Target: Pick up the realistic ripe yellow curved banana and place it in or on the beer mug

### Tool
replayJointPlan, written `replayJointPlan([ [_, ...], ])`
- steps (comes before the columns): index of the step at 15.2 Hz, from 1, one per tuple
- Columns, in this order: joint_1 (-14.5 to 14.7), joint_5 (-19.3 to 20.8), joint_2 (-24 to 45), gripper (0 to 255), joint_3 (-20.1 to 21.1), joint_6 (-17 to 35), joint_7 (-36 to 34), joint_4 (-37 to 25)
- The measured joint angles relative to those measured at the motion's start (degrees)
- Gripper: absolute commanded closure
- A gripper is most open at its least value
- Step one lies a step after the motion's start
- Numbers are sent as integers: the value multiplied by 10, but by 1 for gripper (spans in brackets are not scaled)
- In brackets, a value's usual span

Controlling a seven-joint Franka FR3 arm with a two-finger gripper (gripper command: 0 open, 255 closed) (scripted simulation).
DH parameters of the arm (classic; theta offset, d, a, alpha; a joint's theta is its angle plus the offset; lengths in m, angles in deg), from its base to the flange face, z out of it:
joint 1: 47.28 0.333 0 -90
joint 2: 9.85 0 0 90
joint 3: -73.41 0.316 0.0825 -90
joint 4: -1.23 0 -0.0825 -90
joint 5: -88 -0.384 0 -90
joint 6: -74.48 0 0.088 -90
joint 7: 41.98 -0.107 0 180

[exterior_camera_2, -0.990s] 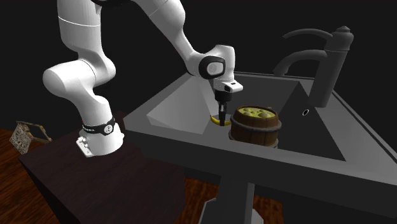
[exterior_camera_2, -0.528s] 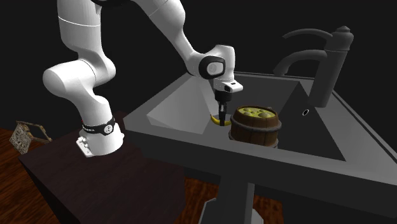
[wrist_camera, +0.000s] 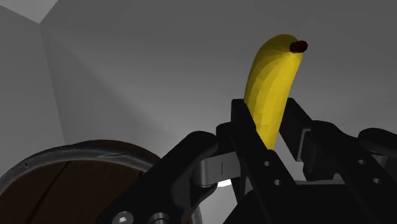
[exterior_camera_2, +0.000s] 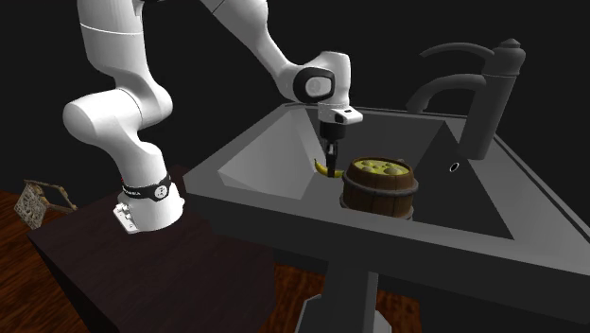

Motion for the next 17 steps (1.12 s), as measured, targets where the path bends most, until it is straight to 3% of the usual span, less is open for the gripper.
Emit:
replayJointPlan([
  [17, -19, -95, -97, 255, 27, -107, 72, -34],
])
